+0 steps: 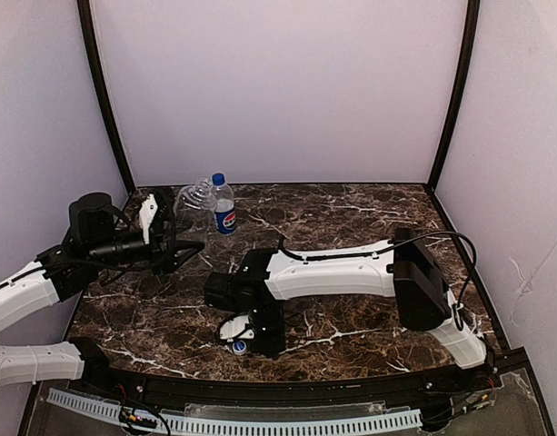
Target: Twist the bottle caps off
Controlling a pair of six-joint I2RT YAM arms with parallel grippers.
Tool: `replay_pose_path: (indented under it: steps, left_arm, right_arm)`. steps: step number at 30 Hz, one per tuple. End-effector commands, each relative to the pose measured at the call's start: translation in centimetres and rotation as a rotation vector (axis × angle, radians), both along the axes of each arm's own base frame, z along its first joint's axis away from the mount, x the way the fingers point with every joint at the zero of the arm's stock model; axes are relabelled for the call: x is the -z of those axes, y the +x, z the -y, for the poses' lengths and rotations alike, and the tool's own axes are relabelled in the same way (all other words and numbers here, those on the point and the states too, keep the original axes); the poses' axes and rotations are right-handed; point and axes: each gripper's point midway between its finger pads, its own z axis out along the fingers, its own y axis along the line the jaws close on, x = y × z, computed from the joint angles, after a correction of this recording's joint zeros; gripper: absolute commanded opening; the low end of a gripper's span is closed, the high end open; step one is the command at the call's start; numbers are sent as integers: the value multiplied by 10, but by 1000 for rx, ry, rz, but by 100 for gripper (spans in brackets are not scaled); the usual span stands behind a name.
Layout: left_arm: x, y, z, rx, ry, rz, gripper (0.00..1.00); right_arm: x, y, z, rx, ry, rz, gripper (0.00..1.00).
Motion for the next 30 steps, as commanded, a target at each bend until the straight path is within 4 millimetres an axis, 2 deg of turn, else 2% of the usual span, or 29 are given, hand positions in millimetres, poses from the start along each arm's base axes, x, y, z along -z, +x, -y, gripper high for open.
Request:
replay_pose_path:
  steps: [1,6,9,11,12,13,16,19,25,28,30]
  left_arm:
    - [-3,-4,-1,13,-18,28,33]
    - [-5,-5,0,20,-31,29,33]
    - [-6,-6,1,22,-37,30,33]
    - [-8,-6,1,24,-41,31,33]
    - [-9,-7,1,27,-44,30,33]
    - [-11,-7,1,27,-48,31,33]
    - [-17,-9,2,37,-64,30,33]
    - [-28,-14,4,63,-92,40,33]
    - [-52,-40,16,222,-166,38,34]
    - [-59,-54,22,312,-193,19,35]
    - [-63,-55,23,323,-200,14,36]
  right_arm:
    - [5,15,-1,36,-12,78,33]
    - [2,13,-8,34,27,61,43]
    - [-12,20,-17,44,83,93,52]
    - [-32,26,-27,59,162,102,72]
    - [-45,30,-32,68,215,104,95]
    - [-59,33,-37,76,269,111,98]
    - [-115,54,-46,116,457,162,99]
    - [-184,66,-50,132,723,165,99]
    - [-322,59,-52,12,1380,160,99]
    - [-365,58,-64,-12,1590,156,99]
    - [-375,60,-75,0,1633,107,99]
